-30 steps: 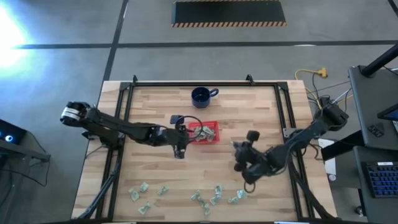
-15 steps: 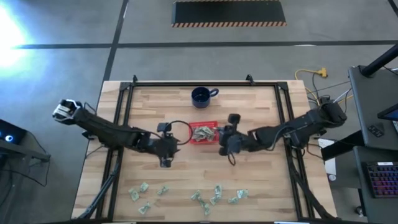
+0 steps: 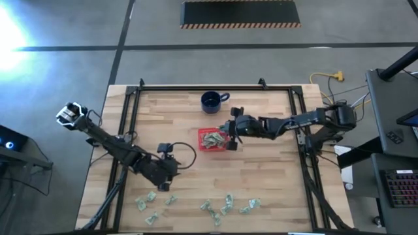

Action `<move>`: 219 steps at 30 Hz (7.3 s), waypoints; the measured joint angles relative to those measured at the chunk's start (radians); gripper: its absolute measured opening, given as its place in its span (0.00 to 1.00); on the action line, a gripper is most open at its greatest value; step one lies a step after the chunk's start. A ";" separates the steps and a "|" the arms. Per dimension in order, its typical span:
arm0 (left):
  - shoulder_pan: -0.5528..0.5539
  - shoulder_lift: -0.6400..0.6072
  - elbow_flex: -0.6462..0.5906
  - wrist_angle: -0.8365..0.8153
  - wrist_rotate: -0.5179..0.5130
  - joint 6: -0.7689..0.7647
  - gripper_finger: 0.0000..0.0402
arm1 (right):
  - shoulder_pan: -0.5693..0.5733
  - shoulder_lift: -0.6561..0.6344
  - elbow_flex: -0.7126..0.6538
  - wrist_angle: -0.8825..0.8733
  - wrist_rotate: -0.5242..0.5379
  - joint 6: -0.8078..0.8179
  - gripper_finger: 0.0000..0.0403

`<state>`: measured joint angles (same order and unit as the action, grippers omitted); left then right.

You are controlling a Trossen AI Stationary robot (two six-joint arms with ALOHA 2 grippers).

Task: Pick and place items into bin
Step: Put the stevia packet into the red bin

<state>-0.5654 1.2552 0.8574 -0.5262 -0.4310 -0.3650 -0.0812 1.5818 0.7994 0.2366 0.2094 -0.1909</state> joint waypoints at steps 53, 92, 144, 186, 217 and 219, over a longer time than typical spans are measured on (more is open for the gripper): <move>-0.163 0.443 0.171 -0.101 0.387 -0.676 0.39 | 0.029 -0.027 -0.006 -0.002 -0.087 -0.100 0.34; -0.023 0.371 0.216 -0.225 -0.293 -0.223 0.04 | 0.062 -0.078 -0.006 -0.122 -0.087 -0.059 0.30; 0.617 0.365 0.161 0.437 0.228 0.793 0.44 | 0.512 -0.367 -0.058 -0.619 -0.024 0.498 0.23; 0.578 0.345 0.151 0.326 0.227 0.605 0.53 | 0.934 0.200 0.202 -0.654 0.087 0.866 0.32; 0.504 0.279 0.153 0.238 0.227 0.526 0.53 | 0.901 0.199 0.198 -0.844 0.267 0.870 0.03; 0.478 0.242 0.153 0.220 0.227 0.518 0.53 | 0.886 0.187 0.198 -0.856 0.328 0.843 0.03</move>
<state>-0.0870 1.4975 1.0107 -0.3061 -0.2039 0.1527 0.8043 1.7686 0.9977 -0.6190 0.5377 0.6517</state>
